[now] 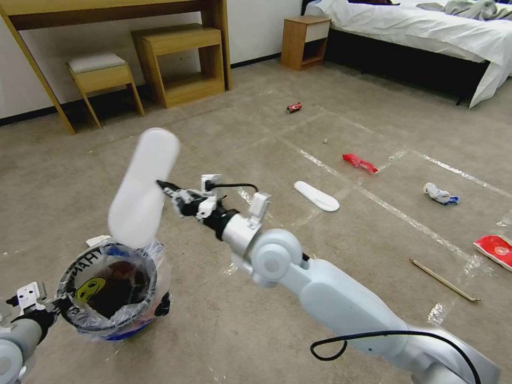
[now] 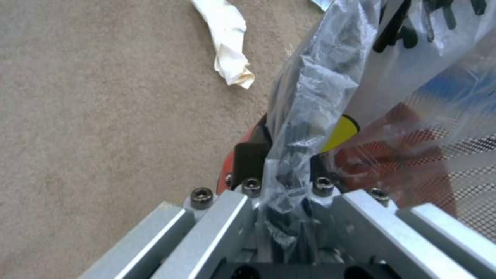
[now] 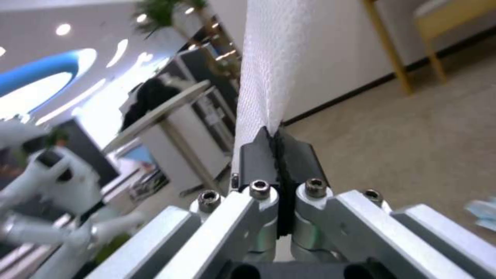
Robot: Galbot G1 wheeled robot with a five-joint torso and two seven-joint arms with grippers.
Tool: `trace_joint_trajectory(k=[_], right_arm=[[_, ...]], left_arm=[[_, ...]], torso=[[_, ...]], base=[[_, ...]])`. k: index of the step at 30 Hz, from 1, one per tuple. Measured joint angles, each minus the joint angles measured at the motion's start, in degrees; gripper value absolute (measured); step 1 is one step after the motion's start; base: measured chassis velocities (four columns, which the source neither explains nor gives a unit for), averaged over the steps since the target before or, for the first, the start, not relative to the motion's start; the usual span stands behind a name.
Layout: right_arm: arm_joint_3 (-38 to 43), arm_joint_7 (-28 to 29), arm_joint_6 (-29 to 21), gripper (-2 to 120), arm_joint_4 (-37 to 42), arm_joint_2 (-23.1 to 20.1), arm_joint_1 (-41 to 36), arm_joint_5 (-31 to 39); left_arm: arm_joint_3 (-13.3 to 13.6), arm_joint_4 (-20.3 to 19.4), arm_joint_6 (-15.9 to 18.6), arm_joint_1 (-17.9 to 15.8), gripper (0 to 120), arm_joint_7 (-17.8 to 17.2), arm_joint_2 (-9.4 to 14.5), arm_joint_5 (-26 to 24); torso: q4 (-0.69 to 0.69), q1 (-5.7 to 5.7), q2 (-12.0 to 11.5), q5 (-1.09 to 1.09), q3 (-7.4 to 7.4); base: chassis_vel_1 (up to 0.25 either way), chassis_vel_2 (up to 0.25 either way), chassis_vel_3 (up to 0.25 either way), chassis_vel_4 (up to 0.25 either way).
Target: Pick up the trash bin and place the garbage on the floor into it.
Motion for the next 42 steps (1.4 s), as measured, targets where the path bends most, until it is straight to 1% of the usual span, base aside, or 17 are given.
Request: trace_joint_trajectory(k=[6, 12, 14, 19, 29, 34, 37, 42], right_arm=[[-6.4, -1.4, 1.6, 0, -1.9, 1.2, 5.7, -2.2], [-10.5, -2.2, 2.5, 0, -3.6, 2.1, 9.2, -3.8], [-12.9, -2.9, 3.2, 0, -5.4, 2.8, 11.2, -5.0], [-15.6, -4.9, 5.1, 0, -8.8, 3.4, 13.1, -7.7], [-17.7, -7.7, 8.1, 0, -12.4, 3.7, 13.4, -12.4], [-17.8, -8.4, 8.9, 0, -13.0, 3.3, 12.7, -14.0], [-18.0, -9.7, 10.4, 0, -14.6, 3.2, 11.9, -16.3], [-18.4, -9.7, 10.8, 0, -15.2, 3.5, 10.4, -17.1]], left_arm=[[-0.5, -0.3, 0.6, 0.0, 1, -0.6, 0.5, -1.7], [-0.8, -0.5, 1.0, 0.1, 1, -1.2, 1.0, -3.1], [-1.1, -0.9, 1.2, 0.1, 1, -1.5, 1.3, -3.9], [-1.4, -1.3, 1.2, 0.4, 1, -1.5, 1.6, -4.4], [-1.7, -1.7, 1.2, 0.7, 1, -1.5, 1.5, -4.4], [-1.7, -1.8, 1.2, 0.7, 1, -1.5, 1.5, -4.4], [-1.8, -2.0, 1.1, 0.8, 1, -1.5, 1.5, -4.5], [-2.1, -2.0, 1.0, 1.0, 1, -1.5, 1.6, -4.6]], torso=[[0.00, 0.00, 0.0, 0.00, 0.00], [0.00, 0.00, 0.0, -0.01, 0.00], [0.00, 0.00, 0.0, 0.00, 0.00], [0.00, 0.00, 0.0, 0.00, 0.00], [0.00, 0.00, 0.0, 0.00, 0.00], [0.00, 0.00, 0.0, 0.01, 0.00], [0.00, 0.00, 0.0, 0.01, 0.00], [0.00, 0.00, 0.0, 0.01, 0.00]], base=[[0.000, 0.000, 0.000, 0.000], [0.000, 0.000, 0.000, 0.000], [0.000, 0.000, 0.000, 0.000], [0.000, 0.000, 0.000, 0.000], [0.000, 0.000, 0.000, 0.000], [0.000, 0.000, 0.000, 0.000], [0.000, 0.000, 0.000, 0.000], [0.000, 0.000, 0.000, 0.000]])
